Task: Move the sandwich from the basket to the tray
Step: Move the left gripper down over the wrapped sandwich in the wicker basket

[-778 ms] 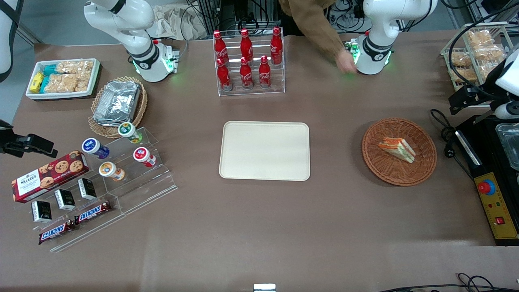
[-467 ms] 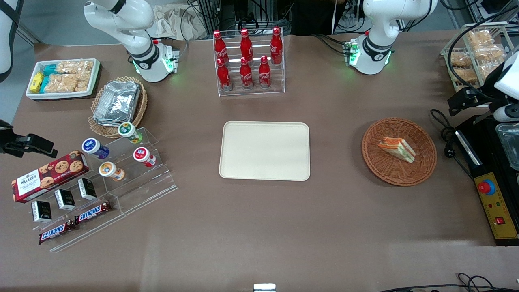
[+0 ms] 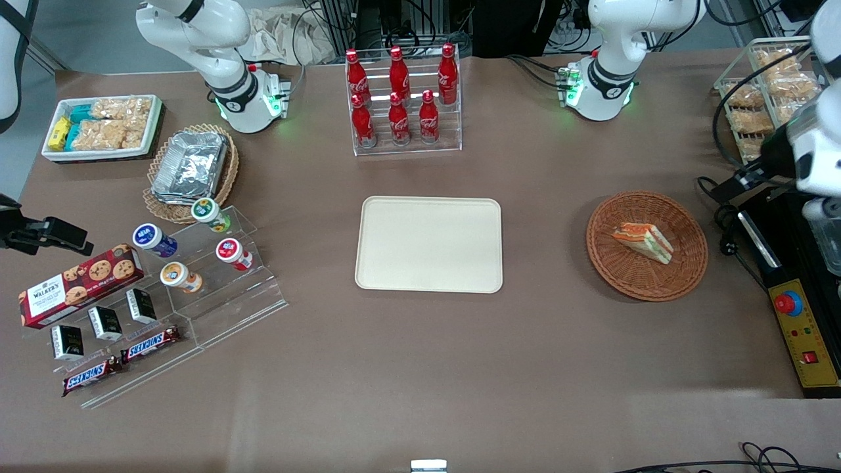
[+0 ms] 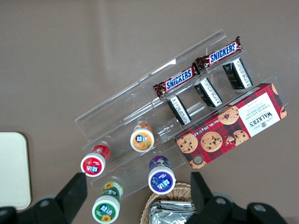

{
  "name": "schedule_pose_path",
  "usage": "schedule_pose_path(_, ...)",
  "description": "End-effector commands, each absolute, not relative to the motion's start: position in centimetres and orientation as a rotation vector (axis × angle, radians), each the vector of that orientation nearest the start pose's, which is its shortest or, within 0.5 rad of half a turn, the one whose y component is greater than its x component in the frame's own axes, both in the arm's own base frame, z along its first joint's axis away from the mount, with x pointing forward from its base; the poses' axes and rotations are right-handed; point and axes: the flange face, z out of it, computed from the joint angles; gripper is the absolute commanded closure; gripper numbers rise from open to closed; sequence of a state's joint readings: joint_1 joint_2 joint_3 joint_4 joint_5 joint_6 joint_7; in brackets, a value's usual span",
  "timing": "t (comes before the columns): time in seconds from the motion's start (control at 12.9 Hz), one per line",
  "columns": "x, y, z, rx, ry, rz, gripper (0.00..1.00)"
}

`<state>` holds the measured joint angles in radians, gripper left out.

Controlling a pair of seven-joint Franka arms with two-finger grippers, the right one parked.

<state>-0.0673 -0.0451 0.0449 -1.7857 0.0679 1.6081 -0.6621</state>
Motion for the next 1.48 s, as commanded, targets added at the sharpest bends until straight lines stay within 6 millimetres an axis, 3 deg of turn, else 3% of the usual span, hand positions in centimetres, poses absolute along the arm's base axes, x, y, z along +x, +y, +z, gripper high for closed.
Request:
schedule_pose_path(0.0,51.0,-0.7,49.1,-2.786,-1.284,0.052,0.00)
schedule_pose_path(0.16,50.0,-1.0,43.5,-2.713,-1.507,-0.043,0.00)
schedule_pose_path(0.47,51.2,-1.3,36.2,-2.522,-1.844,-0.070,0.00)
schedule_pose_path(0.86,50.3,-1.7,26.5,-2.551,-1.871,-0.134,0.00)
schedule_pose_path(1.09,49.2,-1.6,24.2,-2.567,-1.866,-0.152,0.00)
schedule_pose_path(1.17,49.1,-1.6,23.7,-2.566,-1.858,-0.146,0.07)
schedule_pose_path(1.32,49.2,-1.6,23.7,-2.570,-1.860,-0.154,0.43)
schedule_pose_path(1.4,49.2,-1.6,23.8,-2.569,-1.862,-0.156,0.85)
